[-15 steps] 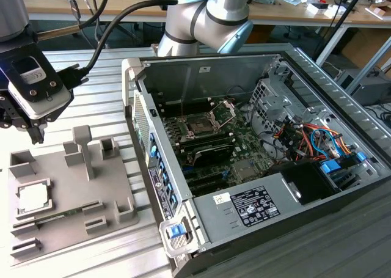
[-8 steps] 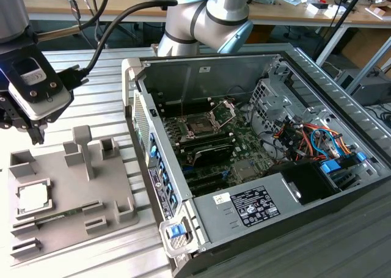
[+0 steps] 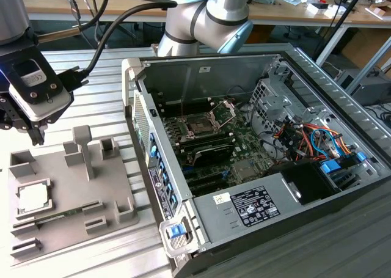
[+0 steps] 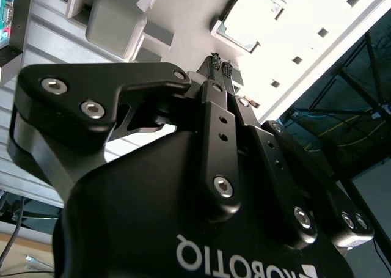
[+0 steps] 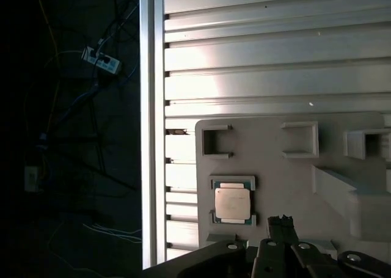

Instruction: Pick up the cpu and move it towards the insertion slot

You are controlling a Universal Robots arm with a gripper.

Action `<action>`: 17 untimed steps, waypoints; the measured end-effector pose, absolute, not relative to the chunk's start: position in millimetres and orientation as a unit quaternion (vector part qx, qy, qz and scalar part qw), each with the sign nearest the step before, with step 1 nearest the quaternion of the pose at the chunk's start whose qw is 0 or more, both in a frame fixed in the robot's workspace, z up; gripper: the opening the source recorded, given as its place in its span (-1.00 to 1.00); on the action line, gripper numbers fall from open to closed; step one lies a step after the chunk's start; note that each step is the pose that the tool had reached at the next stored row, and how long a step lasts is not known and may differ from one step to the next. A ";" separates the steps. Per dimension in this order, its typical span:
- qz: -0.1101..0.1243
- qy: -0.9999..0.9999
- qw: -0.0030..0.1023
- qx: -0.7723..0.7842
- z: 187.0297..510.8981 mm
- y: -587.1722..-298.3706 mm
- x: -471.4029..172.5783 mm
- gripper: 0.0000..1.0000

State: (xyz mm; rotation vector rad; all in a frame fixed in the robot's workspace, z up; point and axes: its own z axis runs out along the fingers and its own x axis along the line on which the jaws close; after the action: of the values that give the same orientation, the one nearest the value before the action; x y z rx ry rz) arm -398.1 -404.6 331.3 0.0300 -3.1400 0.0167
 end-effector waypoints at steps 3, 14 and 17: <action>0.005 -1.000 0.001 0.010 330.8 -404.6 -398.1 -0.79; 0.006 -1.000 0.001 0.010 327.9 -404.6 -398.3 -0.79; 0.006 -1.000 0.001 0.010 327.3 -404.6 -398.3 -0.79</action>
State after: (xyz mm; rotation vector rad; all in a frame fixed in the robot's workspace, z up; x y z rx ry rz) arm -398.3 -404.6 327.3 0.0300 -3.1401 0.0184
